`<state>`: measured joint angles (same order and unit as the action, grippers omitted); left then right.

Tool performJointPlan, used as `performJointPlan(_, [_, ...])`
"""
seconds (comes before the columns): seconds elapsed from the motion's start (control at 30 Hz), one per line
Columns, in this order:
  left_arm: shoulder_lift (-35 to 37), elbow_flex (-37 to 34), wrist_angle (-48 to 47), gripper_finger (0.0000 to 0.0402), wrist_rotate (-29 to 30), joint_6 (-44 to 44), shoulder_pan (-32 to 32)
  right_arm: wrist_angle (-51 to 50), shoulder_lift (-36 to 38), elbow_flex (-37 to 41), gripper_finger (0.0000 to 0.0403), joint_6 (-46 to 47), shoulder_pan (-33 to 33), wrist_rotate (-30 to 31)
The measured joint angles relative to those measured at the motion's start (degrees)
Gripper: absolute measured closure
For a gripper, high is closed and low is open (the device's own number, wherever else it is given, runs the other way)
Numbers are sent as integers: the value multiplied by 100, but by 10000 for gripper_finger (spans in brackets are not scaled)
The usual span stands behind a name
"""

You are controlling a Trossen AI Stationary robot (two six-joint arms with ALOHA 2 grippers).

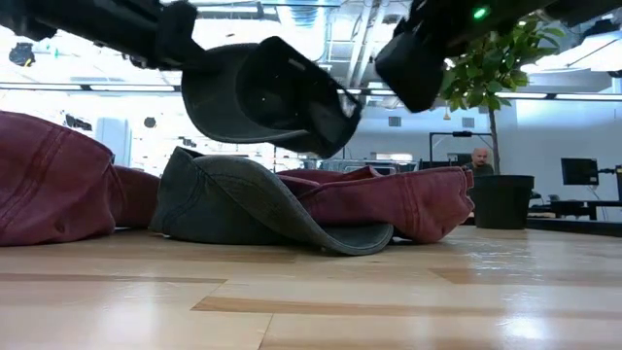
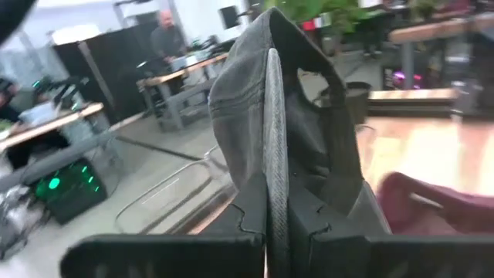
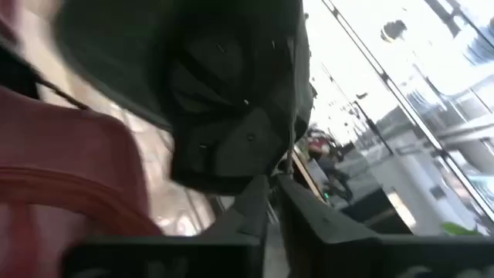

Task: Pick & Place hat
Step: Put the right black cap into the right transparent bin

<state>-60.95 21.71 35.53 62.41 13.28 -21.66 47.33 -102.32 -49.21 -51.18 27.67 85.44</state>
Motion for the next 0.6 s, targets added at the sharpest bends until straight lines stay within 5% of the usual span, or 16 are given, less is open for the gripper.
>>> performJointPlan(0.33, [-2, -1, 50, 389, 1570, 417, -904, 456, 1045, -28, 402, -566, -1022, -18])
performJointPlan(0.6, [-4, -2, 626, 389, 1268, 205, -1102, 459, 1966, -33, 402, -445, -2379, -149])
